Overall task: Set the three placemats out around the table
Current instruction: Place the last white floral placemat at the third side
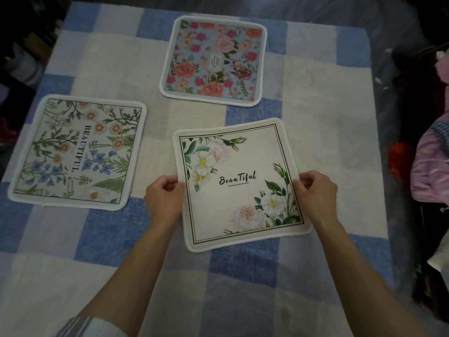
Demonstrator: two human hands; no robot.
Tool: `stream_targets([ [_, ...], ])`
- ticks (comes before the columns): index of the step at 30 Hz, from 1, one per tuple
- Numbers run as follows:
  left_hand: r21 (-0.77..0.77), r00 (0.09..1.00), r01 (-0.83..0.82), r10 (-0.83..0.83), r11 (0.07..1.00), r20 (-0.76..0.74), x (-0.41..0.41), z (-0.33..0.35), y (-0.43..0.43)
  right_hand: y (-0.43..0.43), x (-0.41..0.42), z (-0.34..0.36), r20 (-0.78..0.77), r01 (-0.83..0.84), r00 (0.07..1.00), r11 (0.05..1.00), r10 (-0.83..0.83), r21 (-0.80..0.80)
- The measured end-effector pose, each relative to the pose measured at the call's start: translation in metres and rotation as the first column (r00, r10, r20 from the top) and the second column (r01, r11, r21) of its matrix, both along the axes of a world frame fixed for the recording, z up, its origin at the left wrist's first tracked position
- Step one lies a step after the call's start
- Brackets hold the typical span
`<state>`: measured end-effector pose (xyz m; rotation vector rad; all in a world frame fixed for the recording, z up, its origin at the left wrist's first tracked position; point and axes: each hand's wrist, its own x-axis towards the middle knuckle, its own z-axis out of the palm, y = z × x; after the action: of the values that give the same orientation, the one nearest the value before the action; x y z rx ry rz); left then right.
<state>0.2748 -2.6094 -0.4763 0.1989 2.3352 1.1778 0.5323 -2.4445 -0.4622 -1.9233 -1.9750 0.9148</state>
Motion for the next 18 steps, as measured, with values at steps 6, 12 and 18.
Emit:
stream_targets([
  [6, 0.022, 0.996, 0.061, -0.059, 0.998, -0.069, -0.001, 0.011, -0.003, 0.002, 0.004, 0.010, -0.124, 0.052, 0.991, 0.999, -0.050, 0.014],
  [12, 0.088, 0.995, 0.075, -0.069, 0.993, -0.073, -0.007, 0.029, -0.011, -0.008, 0.007, 0.033, -0.233, 0.088, 0.969, 0.995, -0.075, 0.042],
  [18, 0.199, 0.992, 0.112, -0.098, 0.974, -0.079, -0.002, 0.058, -0.031, -0.045, 0.024, 0.068, -0.293, 0.111, 0.953, 0.990, -0.080, 0.092],
])
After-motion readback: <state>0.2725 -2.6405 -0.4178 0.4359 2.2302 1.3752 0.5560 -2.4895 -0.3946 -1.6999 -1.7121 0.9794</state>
